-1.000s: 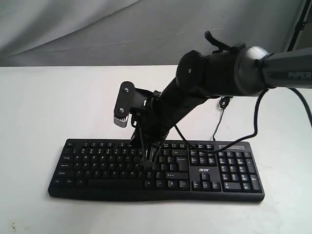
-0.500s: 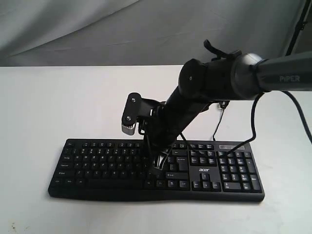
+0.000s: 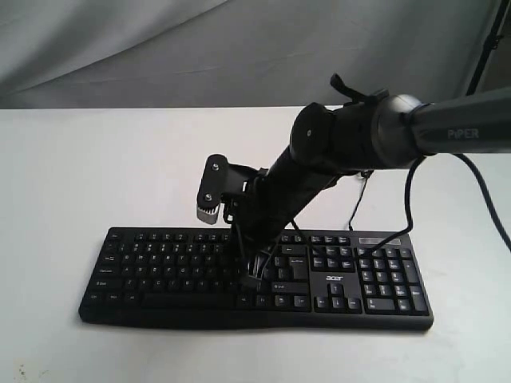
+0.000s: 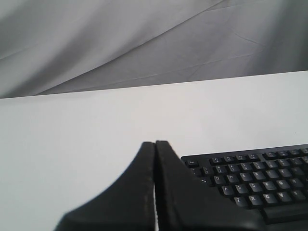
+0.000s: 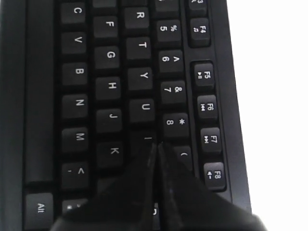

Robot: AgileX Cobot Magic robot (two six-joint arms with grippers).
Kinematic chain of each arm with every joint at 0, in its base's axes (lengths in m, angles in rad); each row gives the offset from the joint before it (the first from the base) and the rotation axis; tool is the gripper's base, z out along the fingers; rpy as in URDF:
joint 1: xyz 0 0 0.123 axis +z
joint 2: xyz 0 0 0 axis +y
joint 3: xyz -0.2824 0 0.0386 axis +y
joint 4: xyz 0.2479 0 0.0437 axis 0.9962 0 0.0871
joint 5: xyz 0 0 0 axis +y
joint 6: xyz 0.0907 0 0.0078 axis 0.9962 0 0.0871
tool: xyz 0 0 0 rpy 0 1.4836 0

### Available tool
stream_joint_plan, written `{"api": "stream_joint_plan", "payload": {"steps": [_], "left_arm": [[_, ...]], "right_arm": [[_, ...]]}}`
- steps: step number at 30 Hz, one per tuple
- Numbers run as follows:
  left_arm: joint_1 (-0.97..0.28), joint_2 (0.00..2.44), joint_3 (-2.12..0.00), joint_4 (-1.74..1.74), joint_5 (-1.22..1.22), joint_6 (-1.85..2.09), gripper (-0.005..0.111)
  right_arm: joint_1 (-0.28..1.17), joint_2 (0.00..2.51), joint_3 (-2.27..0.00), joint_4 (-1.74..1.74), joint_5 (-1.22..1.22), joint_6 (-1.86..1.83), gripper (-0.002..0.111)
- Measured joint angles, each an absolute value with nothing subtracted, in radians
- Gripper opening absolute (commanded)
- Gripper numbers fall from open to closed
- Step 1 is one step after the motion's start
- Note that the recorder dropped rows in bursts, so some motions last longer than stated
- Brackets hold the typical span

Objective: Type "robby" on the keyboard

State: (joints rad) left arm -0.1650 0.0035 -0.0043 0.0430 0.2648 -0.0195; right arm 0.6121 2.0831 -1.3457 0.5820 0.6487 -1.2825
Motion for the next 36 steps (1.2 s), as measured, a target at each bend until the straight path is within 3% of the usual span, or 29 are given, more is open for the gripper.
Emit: {"api": "stream_joint_plan", "payload": {"steps": [36], "left_arm": [[-0.165, 0.003, -0.004, 0.043, 0.265, -0.020, 0.000]], "right_arm": [[0.612, 2.103, -1.346, 0.583, 0.672, -1.293, 0.000]]}}
